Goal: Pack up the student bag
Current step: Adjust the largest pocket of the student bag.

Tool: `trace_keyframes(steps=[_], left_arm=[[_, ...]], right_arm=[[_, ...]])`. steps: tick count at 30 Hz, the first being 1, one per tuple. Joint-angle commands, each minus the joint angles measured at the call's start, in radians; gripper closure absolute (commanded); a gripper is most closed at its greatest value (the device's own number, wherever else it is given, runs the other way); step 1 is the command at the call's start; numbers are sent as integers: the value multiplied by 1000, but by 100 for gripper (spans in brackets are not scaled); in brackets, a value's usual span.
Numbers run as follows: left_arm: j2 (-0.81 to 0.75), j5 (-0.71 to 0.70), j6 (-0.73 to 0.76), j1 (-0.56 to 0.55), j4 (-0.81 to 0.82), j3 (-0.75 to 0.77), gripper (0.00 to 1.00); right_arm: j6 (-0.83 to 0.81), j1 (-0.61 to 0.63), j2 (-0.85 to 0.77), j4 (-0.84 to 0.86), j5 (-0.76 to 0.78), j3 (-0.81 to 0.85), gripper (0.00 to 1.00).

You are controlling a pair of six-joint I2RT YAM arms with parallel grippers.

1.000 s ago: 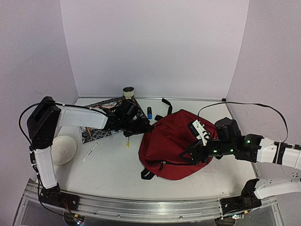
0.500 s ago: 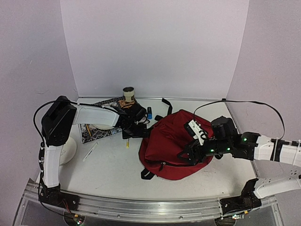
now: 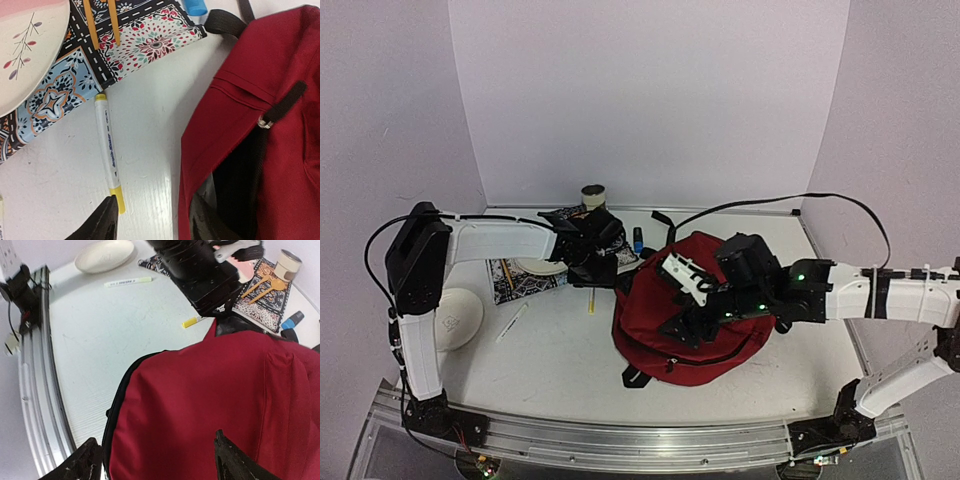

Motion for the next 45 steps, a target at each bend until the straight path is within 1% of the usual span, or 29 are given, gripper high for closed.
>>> trace_keyframes(steps=[1,6,8,9,12,13,16,18,21,23,26,29,32,36,40,45], left_arm=[[-96,32,28,8,-41,-25,56],[-118,109,35,10,-3,-48,74],[-118,127,33,10,10,-57,75],[-117,135,32,10,17,-62,74],[-133,157,15,18,52,-94,66],[-139,166,7,25,67,-108,64],[-166,198,-20,53,112,-165,55],[-187,202,-34,67,134,-191,51],[-217,201,-46,73,154,-219,46],[-230,205,-55,73,168,-231,43],[-244,221,-68,73,193,-252,35],[-257,242,-88,73,221,-280,27],[-252,278,-107,73,245,-293,23],[-223,330,-125,71,274,-292,21],[-194,359,-148,68,310,-287,20],[-130,391,-166,61,337,-234,19]], right_arm=[[-118,107,94,-93,185,109,24],[-163,194,190,-123,355,182,22],[-173,220,232,-150,401,206,22],[-177,231,255,-160,427,220,21],[-197,264,324,-179,513,263,19],[-203,273,348,-191,536,282,18],[-210,286,421,-241,622,327,18],[-210,290,458,-272,677,350,19],[-202,293,486,-283,767,367,23],[-184,293,498,-285,826,377,30],[-130,292,484,-283,841,390,45],[-54,288,440,-264,842,383,67],[15,278,393,-229,827,362,72],[139,263,351,-192,825,330,82],[261,252,329,-178,862,307,92],[303,250,339,-165,840,298,94]])
